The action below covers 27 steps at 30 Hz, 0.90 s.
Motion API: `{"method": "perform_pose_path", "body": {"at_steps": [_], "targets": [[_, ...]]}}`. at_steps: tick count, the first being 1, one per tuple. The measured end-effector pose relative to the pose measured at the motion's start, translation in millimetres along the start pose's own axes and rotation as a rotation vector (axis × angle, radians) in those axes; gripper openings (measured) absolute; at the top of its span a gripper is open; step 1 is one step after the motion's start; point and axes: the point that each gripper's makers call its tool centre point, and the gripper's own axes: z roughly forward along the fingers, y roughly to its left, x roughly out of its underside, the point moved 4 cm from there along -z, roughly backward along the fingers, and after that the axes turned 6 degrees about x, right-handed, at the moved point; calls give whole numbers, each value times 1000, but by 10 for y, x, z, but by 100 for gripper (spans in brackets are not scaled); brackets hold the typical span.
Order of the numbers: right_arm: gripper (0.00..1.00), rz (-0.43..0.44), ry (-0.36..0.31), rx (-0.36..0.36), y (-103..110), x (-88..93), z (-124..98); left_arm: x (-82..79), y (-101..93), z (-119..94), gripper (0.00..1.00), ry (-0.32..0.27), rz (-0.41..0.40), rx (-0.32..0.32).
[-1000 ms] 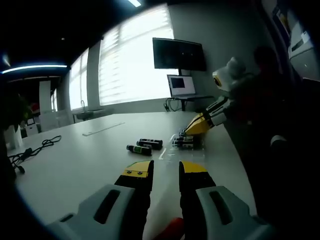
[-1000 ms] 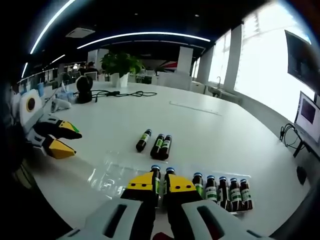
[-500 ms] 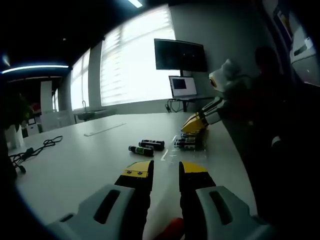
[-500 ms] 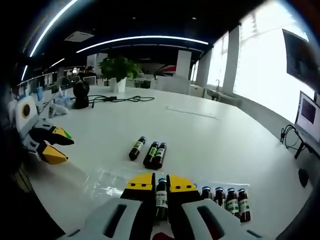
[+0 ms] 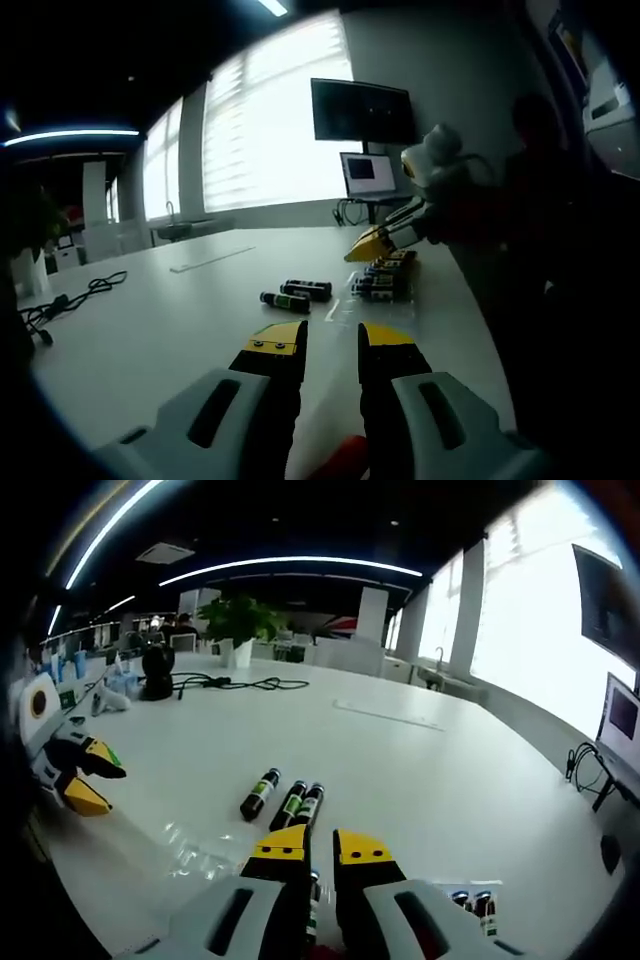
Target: Grip medicine bottles put into box
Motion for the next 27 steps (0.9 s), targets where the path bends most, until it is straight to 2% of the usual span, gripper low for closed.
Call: {"method": "perform_pose_path", "body": {"at_steps": [9,16,27], "targets": [[6,9,-5,-25,52,-29,199,5,-5,1,14,2,-1,2],[6,6,32,-34,92,-9,359,37,5,6,14,20,-3,-3],[7,0,56,-45,131,-1,466,28,3,0,14,15,-9,-1]]}}
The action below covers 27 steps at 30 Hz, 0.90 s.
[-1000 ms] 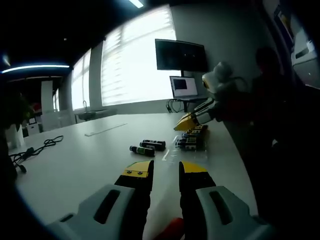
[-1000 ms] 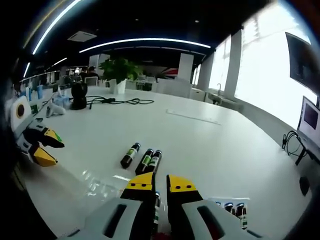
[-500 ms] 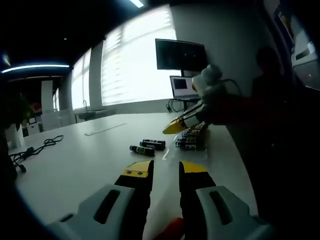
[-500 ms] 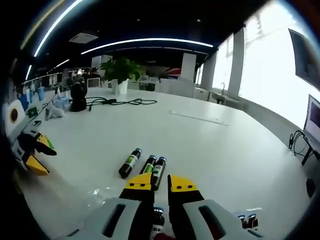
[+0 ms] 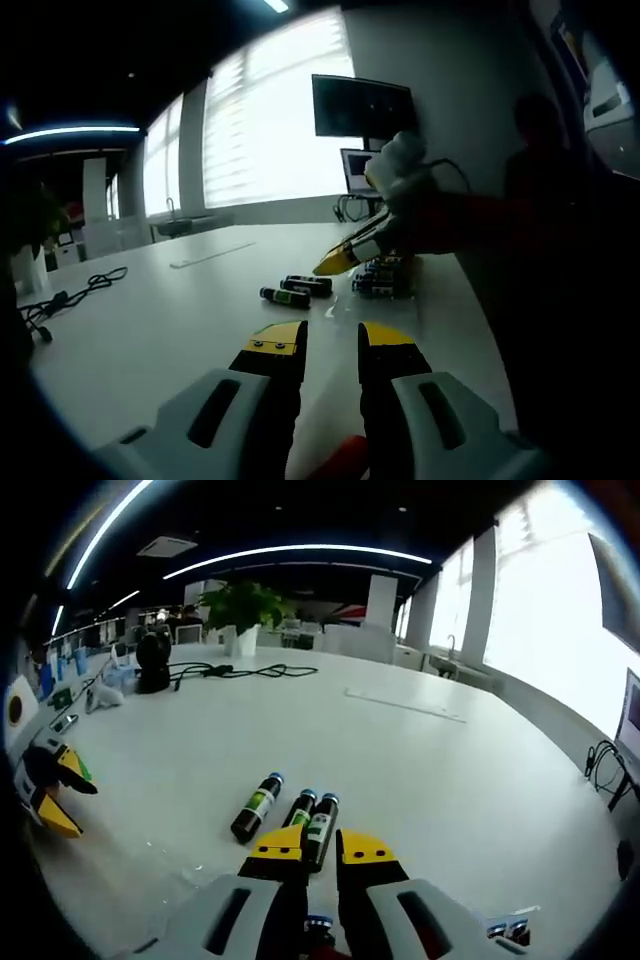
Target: Grip medicine bottles put into box
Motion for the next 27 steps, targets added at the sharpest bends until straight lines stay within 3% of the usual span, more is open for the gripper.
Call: {"method": "perform_pose_path", "body": {"at_steps": [27], "targets": [[8,-6,113,8,-75,102,245,-1,-10,-5,14,-1,-4,6]]}}
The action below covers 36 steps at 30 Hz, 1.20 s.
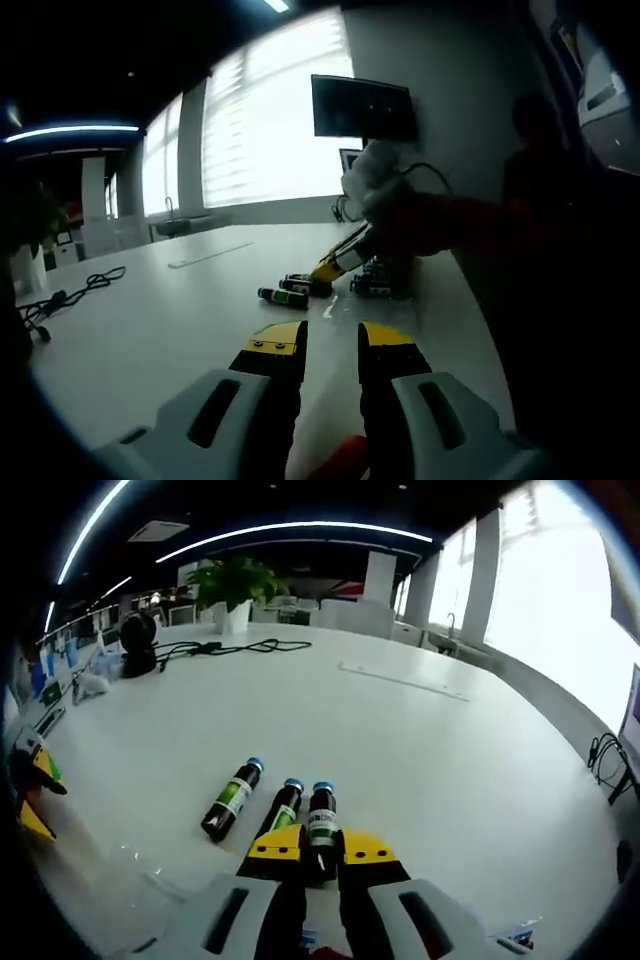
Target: Grip medicine bottles put into box
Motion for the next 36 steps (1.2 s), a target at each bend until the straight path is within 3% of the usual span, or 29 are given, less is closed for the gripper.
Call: {"method": "perform_pose_path", "body": {"at_steps": [9,15,31,36], "targets": [[7,11,10,-17,19,30,0,1,-4,-5,14,-1,3,0],[7,22,-16,-20,17,-4,-32,5,6,-9,14,0,1,-4],[7,37,-181,7,55,-152,-395,-4,-1,1,14,-2,5,-4],[7,5,-189,-3,122,-123,-526,-7,2,1,14,-2,7,-6]]}}
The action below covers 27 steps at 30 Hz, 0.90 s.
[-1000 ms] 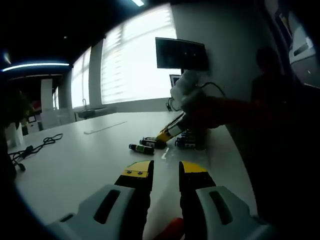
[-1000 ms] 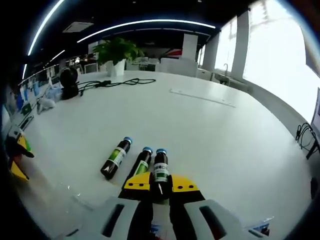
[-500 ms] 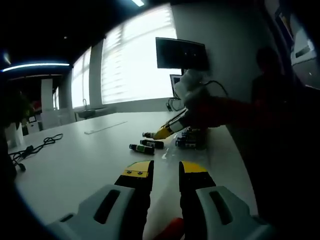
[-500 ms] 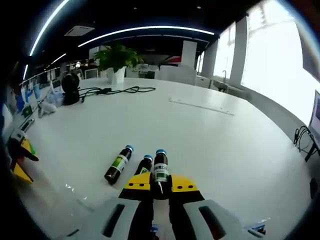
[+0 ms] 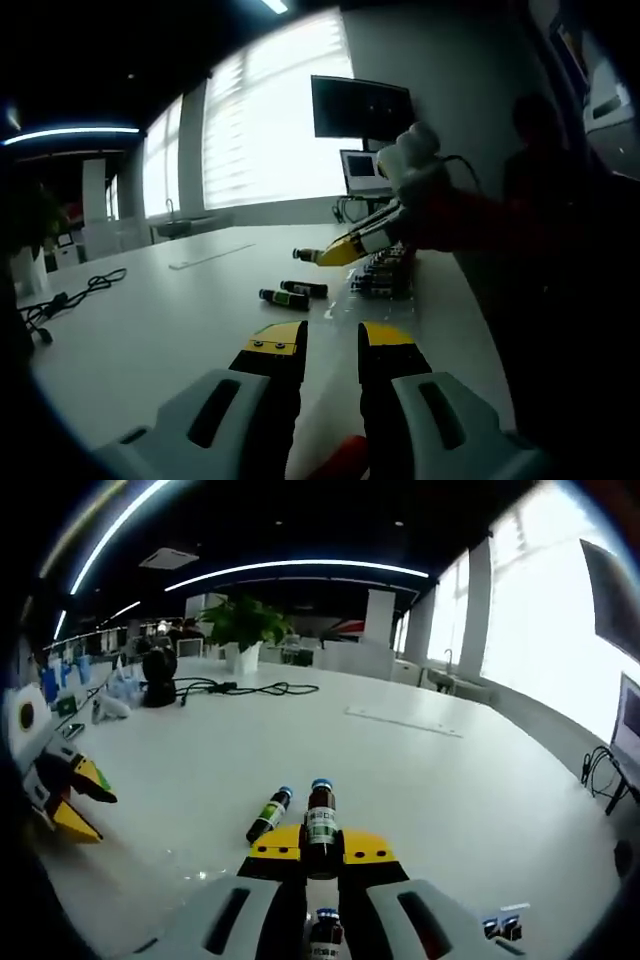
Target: Grip medicine bottles put into box
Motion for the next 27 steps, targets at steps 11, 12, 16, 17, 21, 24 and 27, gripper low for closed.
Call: {"method": "perform_pose_path", "body": {"at_steps": [11,12,16,17,21,24,27], "targets": [[7,-10,-26,-5,137,-3,-262,3,-11,8,14,3,4,4],[7,-10,-25,-6,143,-4,-277,3,-10,8,14,3,4,4],[7,-2,-20,-5,169,12,-331,7,-11,8,14,5,3,4],[7,-4,-16,-4,181,27,-347,8,-13,9,14,5,5,4],[7,-1,3,-1,209,82,-397,9,-12,8,14,6,6,4],[7,5,15,8,211,104,-430,6,-12,7,14,5,5,4],[7,14,27,12,237,142,-480,5,-16,6,14,6,7,5]]}}
